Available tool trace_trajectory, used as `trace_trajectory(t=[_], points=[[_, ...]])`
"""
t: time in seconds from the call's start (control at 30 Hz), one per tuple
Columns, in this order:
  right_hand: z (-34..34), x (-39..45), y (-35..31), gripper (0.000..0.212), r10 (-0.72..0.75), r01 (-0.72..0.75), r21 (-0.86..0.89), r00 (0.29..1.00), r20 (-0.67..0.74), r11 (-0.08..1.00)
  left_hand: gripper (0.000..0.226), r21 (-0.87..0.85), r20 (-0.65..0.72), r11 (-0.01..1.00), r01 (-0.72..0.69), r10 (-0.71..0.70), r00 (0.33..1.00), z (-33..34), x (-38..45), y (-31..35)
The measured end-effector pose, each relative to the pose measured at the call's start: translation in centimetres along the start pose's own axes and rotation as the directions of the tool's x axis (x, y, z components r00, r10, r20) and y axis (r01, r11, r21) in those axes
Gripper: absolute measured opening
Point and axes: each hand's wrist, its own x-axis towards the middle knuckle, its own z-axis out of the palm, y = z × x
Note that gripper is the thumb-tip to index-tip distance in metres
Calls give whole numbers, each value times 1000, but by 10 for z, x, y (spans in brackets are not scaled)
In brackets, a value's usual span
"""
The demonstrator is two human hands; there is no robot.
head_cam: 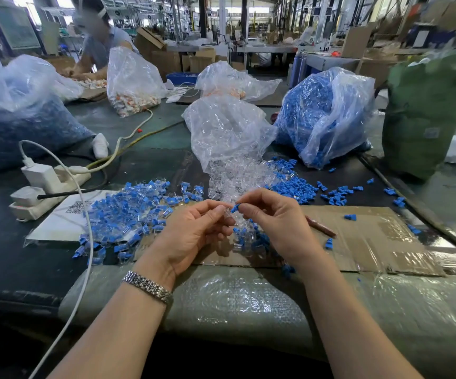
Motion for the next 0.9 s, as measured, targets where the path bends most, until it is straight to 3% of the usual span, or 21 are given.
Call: trace_trajectory(t=[0.27,0.47,0.67,0.8,0.87,0.9], points=[[3,-1,3,13,-43,39,-149,999,-25,988,35,14,48,1000,2,-2,999,10,-4,3],[3,-1,7,13,-66,66,-233,998,10,970,37,157,15,985,-71,70,997,13,-6,2],[3,-3,2,8,-63,61,-230,998,-1,971,34,167,5,982,-85,85,996,11,-5,0],[1,-6,-9,20,-30,21,-180,999,-43,983,31,146,-1,986,-81,82,997,10,-4,-1],[-4,-3,-13,27,-38,-29,-376,984,-172,926,29,134,-21,988,-73,77,997,9,-3,-1],[-10,0,-14,33,-18,-111,-552,975,-223,826,28,130,-29,989,-71,75,997,8,-3,-1]])
